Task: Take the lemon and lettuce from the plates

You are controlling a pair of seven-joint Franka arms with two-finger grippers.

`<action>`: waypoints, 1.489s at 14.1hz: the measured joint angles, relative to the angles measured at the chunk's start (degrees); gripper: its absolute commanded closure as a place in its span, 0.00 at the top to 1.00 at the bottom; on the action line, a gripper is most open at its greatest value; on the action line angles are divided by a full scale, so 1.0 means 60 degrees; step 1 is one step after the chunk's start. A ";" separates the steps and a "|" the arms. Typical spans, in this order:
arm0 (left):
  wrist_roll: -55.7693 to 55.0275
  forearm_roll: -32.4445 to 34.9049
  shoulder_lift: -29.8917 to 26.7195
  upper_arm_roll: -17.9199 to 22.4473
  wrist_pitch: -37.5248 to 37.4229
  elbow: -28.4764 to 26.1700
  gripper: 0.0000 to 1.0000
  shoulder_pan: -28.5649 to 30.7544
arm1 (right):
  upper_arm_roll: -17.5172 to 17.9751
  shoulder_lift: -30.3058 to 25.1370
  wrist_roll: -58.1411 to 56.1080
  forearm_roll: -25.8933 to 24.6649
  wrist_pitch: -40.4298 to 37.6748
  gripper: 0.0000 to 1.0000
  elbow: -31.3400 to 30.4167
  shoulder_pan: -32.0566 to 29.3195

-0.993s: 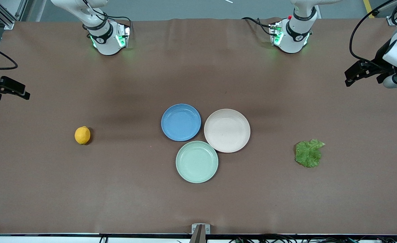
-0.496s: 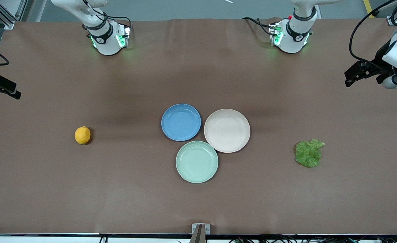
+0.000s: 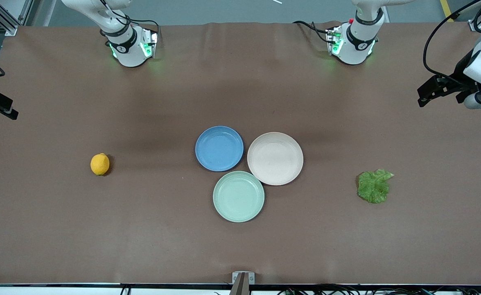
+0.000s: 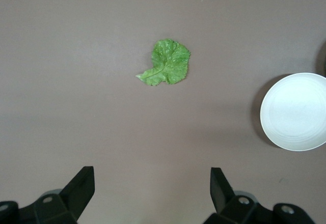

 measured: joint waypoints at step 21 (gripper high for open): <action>0.0171 -0.0201 0.0000 0.0012 -0.0071 -0.0035 1.00 0.0029 | 0.0004 0.0001 0.0000 0.0000 0.0008 1.00 0.0001 0.0000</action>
